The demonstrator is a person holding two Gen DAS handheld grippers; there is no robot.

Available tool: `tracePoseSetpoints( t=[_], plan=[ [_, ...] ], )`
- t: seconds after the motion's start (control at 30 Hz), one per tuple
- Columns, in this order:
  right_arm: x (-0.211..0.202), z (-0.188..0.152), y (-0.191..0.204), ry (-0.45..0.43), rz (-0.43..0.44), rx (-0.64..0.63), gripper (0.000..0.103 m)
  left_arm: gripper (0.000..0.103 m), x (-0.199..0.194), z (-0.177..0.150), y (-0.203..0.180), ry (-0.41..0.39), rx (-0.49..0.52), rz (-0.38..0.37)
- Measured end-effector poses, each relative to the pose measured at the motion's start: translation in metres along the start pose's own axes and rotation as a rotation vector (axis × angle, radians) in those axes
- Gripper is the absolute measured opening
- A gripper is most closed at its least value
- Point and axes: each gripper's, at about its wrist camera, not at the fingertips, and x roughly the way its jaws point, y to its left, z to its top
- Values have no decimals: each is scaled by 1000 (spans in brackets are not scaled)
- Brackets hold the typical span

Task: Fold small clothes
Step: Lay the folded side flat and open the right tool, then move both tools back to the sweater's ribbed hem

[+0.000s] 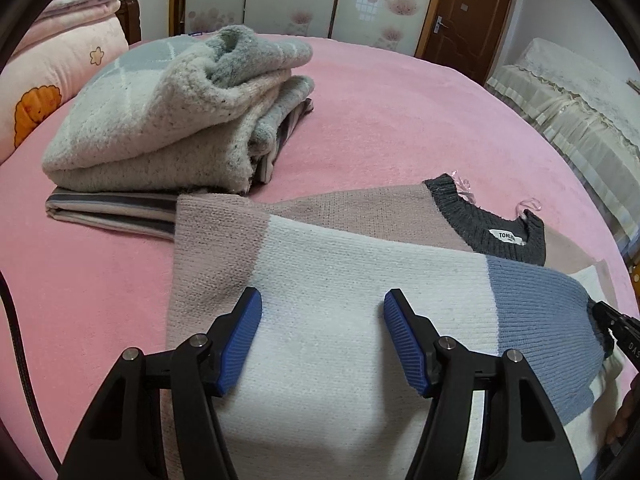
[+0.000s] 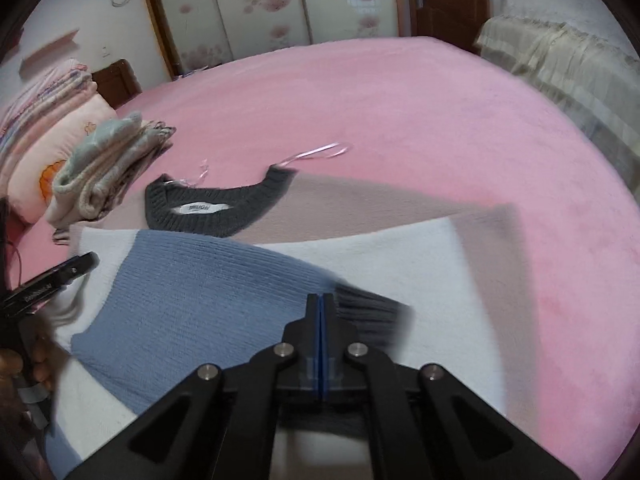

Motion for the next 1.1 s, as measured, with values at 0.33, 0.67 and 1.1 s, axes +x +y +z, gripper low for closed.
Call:
tracePoseSetpoints(
  t=[0.33,0.67,1.1],
  plan=[
    [-3,-10,-39,51,18,109,0,67,-6,2,-10,26,45,52],
    [-70,-2,-29,-19,45,96,1,87,-76,3,-15,10,26,45],
    [-179,-10,-15,-127,97,85,15,99,-195,-18,-51,-112,90,41]
  ],
)
